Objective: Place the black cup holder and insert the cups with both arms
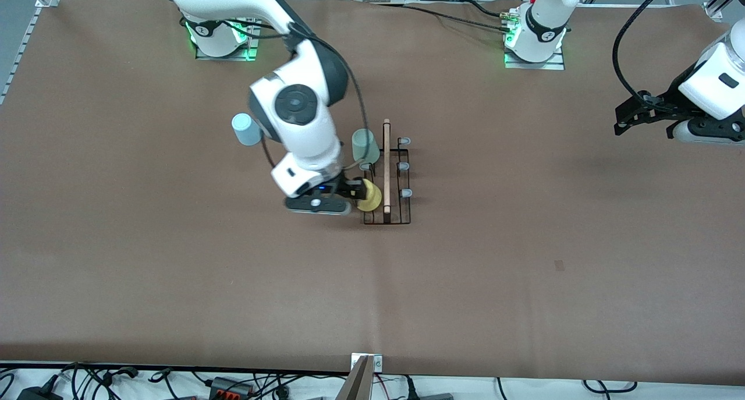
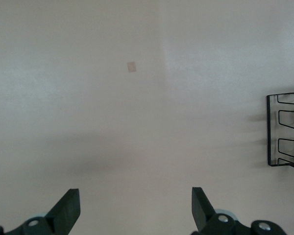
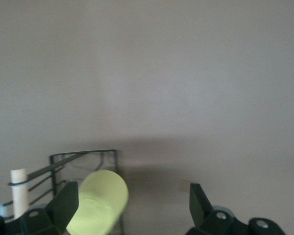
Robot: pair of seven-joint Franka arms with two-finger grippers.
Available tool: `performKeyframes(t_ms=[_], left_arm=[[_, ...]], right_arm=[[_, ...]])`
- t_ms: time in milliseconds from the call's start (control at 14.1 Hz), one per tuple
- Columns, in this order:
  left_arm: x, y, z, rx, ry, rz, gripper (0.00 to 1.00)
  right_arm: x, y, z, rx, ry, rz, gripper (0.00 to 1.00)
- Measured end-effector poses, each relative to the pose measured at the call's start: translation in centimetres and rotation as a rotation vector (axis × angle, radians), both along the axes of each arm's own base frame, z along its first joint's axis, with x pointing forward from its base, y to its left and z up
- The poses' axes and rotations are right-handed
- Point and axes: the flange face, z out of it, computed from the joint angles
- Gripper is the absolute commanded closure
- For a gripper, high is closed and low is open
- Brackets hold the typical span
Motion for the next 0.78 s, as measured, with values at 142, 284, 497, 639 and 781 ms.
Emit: performKeyframes(t_ms=[142, 284, 497, 639, 781], left_arm=[[0.0, 0.0, 0.0, 0.000, 0.000, 0.000, 0.00], [0.0, 0.0, 0.0, 0.000, 0.000, 0.000, 0.00], [0.0, 0.0, 0.0, 0.000, 0.000, 0.000, 0.00], [0.0, 0.0, 0.0, 0.000, 0.000, 0.000, 0.00], [0.0, 0.0, 0.0, 0.000, 0.000, 0.000, 0.00]], right_arm=[[1.0, -4.6, 4.0, -0.026, 0.012, 0.005, 0.00], [1.7, -10.0, 7.4, -0.044, 0.023, -0.001, 0.00], [1.6, -18.3, 11.8, -0.081, 0.061, 0.015, 0.00], [1.4, -25.1, 14.7, -0.099, 0.095, 0.011, 0.00], [0.9, -32.4, 17.4, -0.101, 0.109, 0.011, 0.00]])
